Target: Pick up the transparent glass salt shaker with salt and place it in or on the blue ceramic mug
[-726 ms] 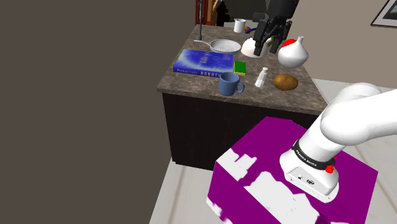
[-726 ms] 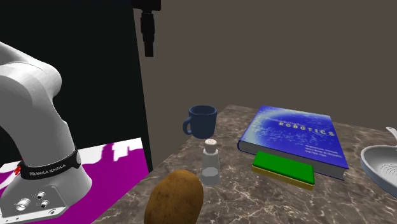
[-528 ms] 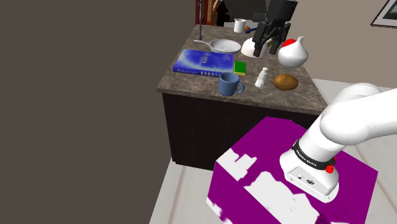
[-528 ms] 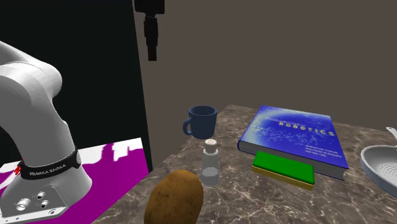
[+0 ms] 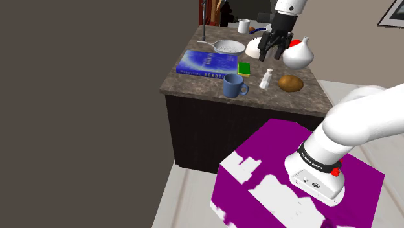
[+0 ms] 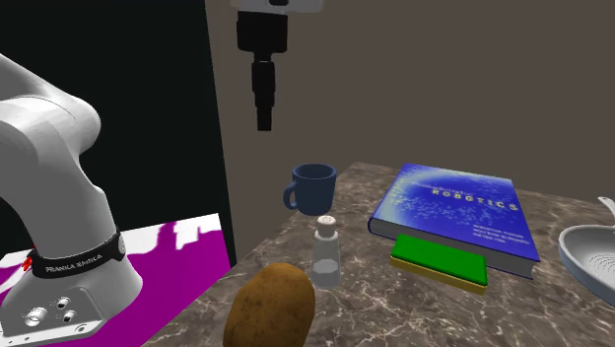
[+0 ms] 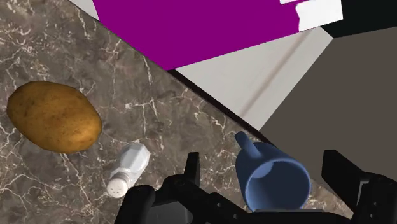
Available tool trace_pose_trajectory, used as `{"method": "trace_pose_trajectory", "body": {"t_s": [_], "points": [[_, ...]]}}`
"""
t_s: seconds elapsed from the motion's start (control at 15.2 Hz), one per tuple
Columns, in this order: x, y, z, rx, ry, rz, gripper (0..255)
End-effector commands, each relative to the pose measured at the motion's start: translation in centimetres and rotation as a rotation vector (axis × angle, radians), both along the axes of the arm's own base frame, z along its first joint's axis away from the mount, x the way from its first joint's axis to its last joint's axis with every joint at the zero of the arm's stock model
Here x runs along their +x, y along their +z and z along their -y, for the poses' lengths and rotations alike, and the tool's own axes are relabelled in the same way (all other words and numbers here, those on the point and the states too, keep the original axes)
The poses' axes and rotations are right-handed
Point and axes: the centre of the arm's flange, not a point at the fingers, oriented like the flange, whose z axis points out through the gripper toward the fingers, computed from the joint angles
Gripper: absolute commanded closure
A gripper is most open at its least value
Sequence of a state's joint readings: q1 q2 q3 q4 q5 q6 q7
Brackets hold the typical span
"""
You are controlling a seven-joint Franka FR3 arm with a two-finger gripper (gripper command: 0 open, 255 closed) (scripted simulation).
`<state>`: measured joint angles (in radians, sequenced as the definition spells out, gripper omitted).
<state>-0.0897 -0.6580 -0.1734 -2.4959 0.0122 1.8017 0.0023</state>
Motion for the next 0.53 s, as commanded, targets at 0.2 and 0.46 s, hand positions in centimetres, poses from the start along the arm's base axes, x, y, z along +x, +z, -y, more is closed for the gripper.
{"method": "trace_pose_trajectory", "body": {"t_s": [0.2, 0.46], "points": [[1.4, -3.3, 5.5, -0.01, -0.056, 0.005, 0], [2.3, -5.9, 9.8, -0.017, -0.101, 0.008, 0]]}}
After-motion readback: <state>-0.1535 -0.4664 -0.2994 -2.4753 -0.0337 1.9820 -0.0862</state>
